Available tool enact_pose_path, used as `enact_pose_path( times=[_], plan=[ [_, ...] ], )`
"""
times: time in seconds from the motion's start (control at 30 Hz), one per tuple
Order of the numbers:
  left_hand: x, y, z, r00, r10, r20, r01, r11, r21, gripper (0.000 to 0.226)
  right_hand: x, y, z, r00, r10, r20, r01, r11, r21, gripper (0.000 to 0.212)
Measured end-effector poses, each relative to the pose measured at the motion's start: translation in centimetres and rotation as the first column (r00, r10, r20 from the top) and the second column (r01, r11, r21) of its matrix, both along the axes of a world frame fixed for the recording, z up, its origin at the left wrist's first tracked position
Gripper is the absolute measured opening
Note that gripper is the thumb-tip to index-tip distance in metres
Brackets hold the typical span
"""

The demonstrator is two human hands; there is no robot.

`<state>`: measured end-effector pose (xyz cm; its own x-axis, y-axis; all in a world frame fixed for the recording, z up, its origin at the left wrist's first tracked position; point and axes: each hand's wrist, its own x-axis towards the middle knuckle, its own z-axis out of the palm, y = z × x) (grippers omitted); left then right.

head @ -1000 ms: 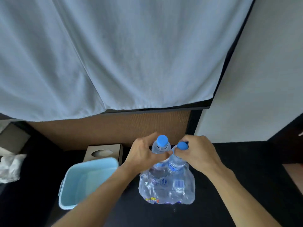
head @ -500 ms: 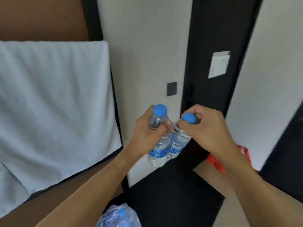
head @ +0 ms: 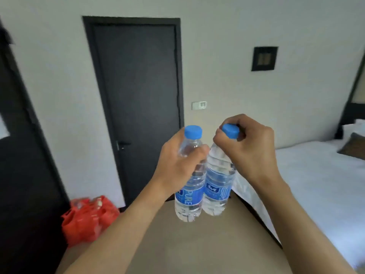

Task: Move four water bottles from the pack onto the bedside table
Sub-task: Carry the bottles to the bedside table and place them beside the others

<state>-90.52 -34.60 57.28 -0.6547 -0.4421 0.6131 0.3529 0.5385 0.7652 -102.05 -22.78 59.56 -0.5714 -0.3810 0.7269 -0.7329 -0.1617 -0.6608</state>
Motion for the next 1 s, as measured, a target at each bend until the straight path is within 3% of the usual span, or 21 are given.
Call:
enact_pose_path(
  times=[0.2, 0.47, 0.57, 0.63, 0.87, 1.0],
  plan=[
    [-25.5, 17.2, -1.0, 0.935, -0.354, 0.028, 0.353, 0.935, 0.029, 0.010, -20.2, 20.4, -0.1, 0.902, -0.431, 0.006, 0.430, 0.902, 0.037, 0.013],
    [-51.7, 40.8, -1.8, 0.732, -0.681, 0.004, 0.674, 0.725, 0.145, 0.015, -39.8, 44.3, 0.4, 0.568, -0.823, 0.029, 0.823, 0.568, 0.014, 0.009],
    [-60.2, 48.2, -2.2, 0.637, -0.771, -0.002, 0.765, 0.631, 0.131, 0.021, -46.7, 51.6, -0.1, 0.437, -0.895, 0.084, 0.899, 0.439, 0.004, 0.008],
    [-66.2, 52.6, -2.6, 0.560, -0.828, -0.006, 0.824, 0.557, 0.105, 0.010, -51.6, 56.0, -0.9, 0.379, -0.917, 0.127, 0.923, 0.385, 0.024, 0.015],
    [-89.1, 65.1, -1.4, 0.348, -0.938, 0.002, 0.932, 0.346, 0.110, 0.009, -71.8, 67.2, 0.6, 0.319, -0.943, 0.097, 0.946, 0.324, 0.034, 0.020],
    [-102.6, 72.0, 1.3, 0.296, -0.955, -0.003, 0.946, 0.293, 0.138, 0.018, -84.0, 73.6, 2.8, 0.302, -0.949, 0.093, 0.951, 0.307, 0.044, 0.016]
  ],
)
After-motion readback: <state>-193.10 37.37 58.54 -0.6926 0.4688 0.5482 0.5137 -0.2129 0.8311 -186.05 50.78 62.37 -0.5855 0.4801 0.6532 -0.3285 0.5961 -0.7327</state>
